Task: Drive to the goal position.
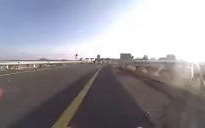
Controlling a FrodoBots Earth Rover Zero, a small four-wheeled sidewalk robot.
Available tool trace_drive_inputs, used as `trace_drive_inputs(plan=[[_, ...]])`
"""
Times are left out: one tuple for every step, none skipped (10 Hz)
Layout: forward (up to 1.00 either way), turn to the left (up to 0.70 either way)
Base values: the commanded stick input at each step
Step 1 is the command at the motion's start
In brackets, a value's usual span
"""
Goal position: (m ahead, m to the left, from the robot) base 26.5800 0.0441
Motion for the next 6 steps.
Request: trace_drive_inputs(plan=[[0.48,-0.08],[0.48,-0.28],[0.48,0.0],[0.48,0.0],[0.48,0.0],[0.48,0.0]])
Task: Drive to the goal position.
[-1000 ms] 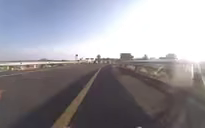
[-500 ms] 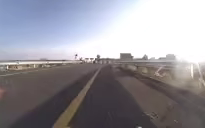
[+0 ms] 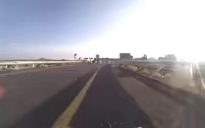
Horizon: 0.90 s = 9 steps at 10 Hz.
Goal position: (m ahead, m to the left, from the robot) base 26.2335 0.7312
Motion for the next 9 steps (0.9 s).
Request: trace_drive_inputs(plan=[[0.49,0.0],[0.49,0.0],[0.5,0.0],[0.5,0.0],[0.5,0.0],[0.5,0.0],[0.5,0.0],[0.5,0.0],[0.5,0.0]])
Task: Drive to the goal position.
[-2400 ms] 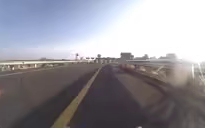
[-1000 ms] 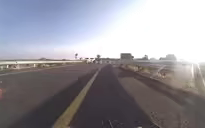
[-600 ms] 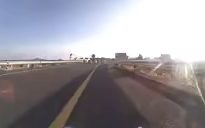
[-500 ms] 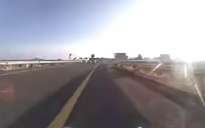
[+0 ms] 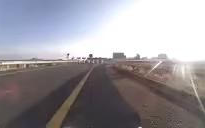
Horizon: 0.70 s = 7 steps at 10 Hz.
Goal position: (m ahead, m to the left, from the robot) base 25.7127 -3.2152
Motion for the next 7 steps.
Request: trace_drive_inputs(plan=[[0.5,0.0],[0.5,0.0],[0.5,0.0],[0.5,0.0],[0.5,0.0],[0.5,0.0],[0.5,0.0]])
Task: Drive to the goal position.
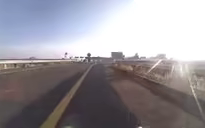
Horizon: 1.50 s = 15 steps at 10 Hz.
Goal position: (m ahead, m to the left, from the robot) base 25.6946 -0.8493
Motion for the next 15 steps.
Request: trace_drive_inputs(plan=[[0.5,0.0],[0.5,0.0],[0.5,0.0],[0.5,0.0],[0.5,0.0],[0.5,0.0],[0.5,0.0],[0.5,0.0],[0.5,0.0],[0.5,0.0],[0.5,0.0],[0.5,0.0],[0.5,0.0],[0.5,0.0],[0.5,0.0]])
